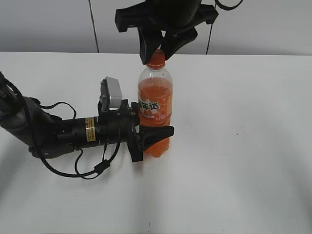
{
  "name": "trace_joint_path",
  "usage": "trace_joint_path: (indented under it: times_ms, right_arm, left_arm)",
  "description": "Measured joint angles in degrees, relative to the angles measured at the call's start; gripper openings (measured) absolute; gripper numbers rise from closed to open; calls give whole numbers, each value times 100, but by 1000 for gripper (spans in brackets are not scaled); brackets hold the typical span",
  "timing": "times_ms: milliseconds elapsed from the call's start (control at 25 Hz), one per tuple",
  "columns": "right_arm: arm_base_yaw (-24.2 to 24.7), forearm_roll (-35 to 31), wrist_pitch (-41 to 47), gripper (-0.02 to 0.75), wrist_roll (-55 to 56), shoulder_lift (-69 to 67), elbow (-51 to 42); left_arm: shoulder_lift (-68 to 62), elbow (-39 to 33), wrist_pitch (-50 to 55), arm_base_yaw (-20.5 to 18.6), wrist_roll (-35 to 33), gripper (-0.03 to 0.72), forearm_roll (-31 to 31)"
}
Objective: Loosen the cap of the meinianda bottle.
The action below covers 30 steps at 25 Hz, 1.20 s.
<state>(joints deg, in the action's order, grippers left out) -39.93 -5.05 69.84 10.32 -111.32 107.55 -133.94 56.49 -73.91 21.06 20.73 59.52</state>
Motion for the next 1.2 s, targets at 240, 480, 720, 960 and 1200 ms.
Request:
trace_joint_path:
  times_ms: [240, 480, 720, 960, 1200]
  right_arm:
    - [0, 6, 5, 300, -98, 0, 0]
    - [0, 0, 5, 281, -529, 0, 0]
    - [0, -37, 5, 279, -1602, 0, 0]
    - [0, -48, 5, 279, -2625, 0, 0]
    - [0, -120, 5, 279, -4131, 0, 0]
  left_arm:
    - [0, 0, 0, 0, 0, 398, 0]
    - [0, 0, 0, 0, -2, 398, -3]
    - [0, 0, 0, 0, -12, 398, -3]
    - [0, 0, 0, 0, -17, 395, -3]
    - [0, 0, 0, 0, -23, 395, 8]
